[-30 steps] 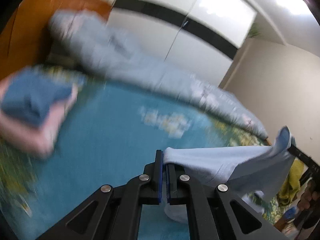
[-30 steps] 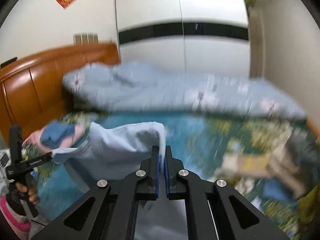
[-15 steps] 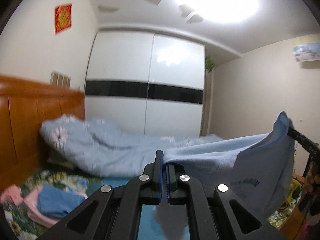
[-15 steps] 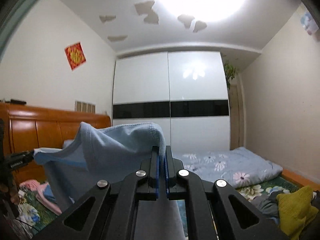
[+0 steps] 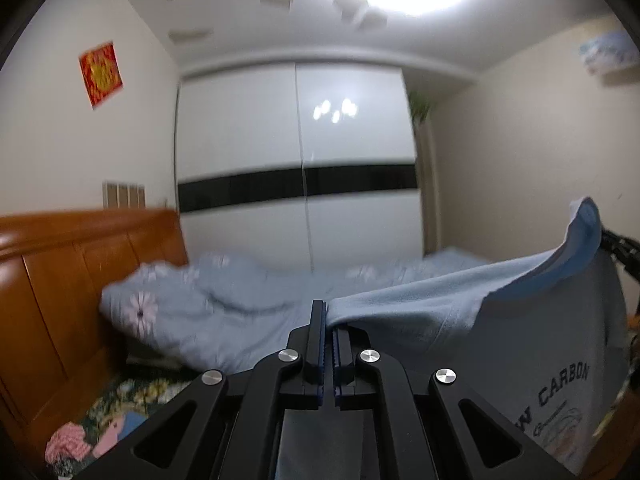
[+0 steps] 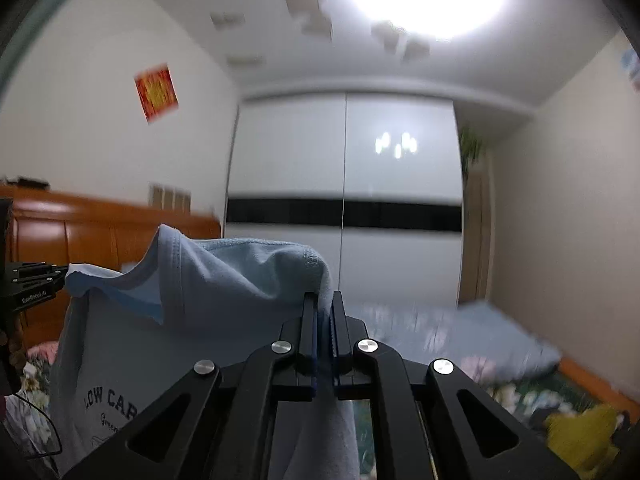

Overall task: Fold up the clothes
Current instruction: 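Lift the light blue shirt up with both grippers to shake it out, then lower the shirt onto the bedspread and open both grippers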

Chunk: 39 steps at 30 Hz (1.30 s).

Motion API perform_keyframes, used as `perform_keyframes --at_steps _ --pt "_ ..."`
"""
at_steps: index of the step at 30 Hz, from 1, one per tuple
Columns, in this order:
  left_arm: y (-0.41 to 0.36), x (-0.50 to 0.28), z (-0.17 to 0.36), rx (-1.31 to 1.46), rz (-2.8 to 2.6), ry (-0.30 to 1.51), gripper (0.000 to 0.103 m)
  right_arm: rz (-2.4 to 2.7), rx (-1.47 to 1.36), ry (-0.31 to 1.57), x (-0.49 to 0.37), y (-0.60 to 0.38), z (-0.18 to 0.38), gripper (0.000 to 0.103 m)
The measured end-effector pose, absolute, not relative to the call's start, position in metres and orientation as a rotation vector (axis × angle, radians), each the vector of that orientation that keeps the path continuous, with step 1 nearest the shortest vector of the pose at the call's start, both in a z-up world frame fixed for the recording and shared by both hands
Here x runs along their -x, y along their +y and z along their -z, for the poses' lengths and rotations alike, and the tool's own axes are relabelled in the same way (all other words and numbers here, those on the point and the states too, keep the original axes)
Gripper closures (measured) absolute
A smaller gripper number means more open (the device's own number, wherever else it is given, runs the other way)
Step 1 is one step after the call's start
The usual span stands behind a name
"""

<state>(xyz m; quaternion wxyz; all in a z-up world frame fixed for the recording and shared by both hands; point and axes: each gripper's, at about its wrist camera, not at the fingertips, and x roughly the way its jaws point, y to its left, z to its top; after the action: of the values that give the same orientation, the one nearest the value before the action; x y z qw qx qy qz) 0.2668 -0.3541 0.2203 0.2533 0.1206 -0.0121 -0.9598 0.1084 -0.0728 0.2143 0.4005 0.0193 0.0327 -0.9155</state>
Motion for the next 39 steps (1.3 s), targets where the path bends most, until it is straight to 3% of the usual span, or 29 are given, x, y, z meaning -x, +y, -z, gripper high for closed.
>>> perform_keyframes --at_steps 7,13,17,27,34,35,36,37,38,39 --pt "-0.440 -0.138 -0.105 -0.668 2.466 0.084 0.100 2.314 -0.464 0.241 0.011 -0.180 -0.106 0.098" --pt "-0.495 -0.045 -0.035 -0.856 2.371 0.221 0.100 2.340 -0.648 0.351 0.094 -0.245 -0.036 0.098" --pt "-0.514 0.005 0.006 -0.946 2.318 0.205 0.100 2.360 -0.730 0.398 0.140 -0.273 0.002 0.098" --pt "-0.547 0.062 0.112 -1.171 2.215 0.279 0.100 2.316 -1.015 0.454 0.205 -0.315 0.112 0.098" --pt "-0.560 0.069 0.152 -1.282 2.157 0.425 0.096 2.284 -1.099 0.502 0.212 -0.326 0.148 0.098" --pt "-0.560 0.066 0.150 -1.268 2.177 0.453 0.096 2.282 -1.082 0.502 0.211 -0.325 0.147 0.096" --pt "-0.561 0.062 0.148 -1.271 2.198 0.495 0.094 2.280 -1.067 0.502 0.209 -0.323 0.145 0.088" --pt "-0.561 0.056 0.145 -1.286 2.217 0.542 0.086 2.273 -1.062 0.501 0.207 -0.320 0.141 0.080" --pt "-0.560 0.049 0.141 -1.300 2.233 0.583 0.076 2.269 -1.059 0.492 0.206 -0.316 0.137 0.065" --pt "-0.559 0.042 0.136 -1.302 2.248 0.610 0.071 2.263 -1.051 0.469 0.205 -0.311 0.131 0.063"
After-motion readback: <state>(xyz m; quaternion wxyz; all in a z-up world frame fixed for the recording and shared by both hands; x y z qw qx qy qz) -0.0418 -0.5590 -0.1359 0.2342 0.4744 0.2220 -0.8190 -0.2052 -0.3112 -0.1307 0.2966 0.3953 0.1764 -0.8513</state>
